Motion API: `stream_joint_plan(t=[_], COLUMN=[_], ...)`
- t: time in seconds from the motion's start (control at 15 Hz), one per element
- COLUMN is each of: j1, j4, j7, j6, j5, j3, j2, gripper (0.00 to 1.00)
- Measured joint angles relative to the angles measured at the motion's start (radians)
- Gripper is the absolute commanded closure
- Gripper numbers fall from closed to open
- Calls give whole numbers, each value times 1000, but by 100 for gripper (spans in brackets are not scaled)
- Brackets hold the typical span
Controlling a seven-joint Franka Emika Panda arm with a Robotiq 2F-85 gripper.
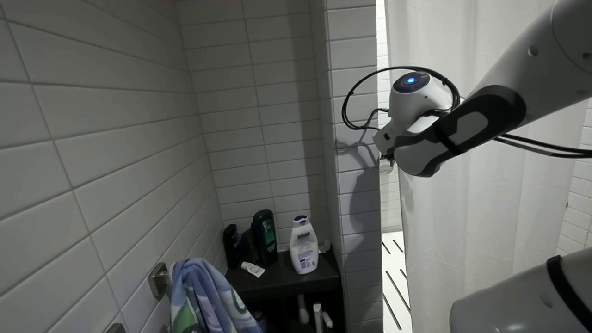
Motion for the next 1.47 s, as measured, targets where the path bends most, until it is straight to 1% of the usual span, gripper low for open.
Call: stream_joint_plan(t=[0.07, 0.13, 0.2, 0.27, 0.33, 0.53, 0.67, 0.73, 0.87, 1.13, 1.47], j1=[-1, -1, -2, -3, -4, -5, -8, -9, -9, -10, -13], j4=[0, 0, 0, 0, 0, 1, 1, 1, 2, 5, 20], j7=[0, 1, 1, 1, 1, 3, 4, 6, 7, 8, 6], j6=[1, 1, 2, 4, 6, 8, 9, 9, 9, 6, -17], j5=[0, 0, 0, 0, 0, 0, 0, 0, 0, 3, 27], j3=[0, 0, 0, 0, 0, -1, -1, -2, -3, -10, -48], j2=[0, 1, 1, 2, 2, 2, 3, 3, 3, 3, 4], gripper=[0, 25, 27, 32, 39, 66, 79, 88, 100, 100, 100])
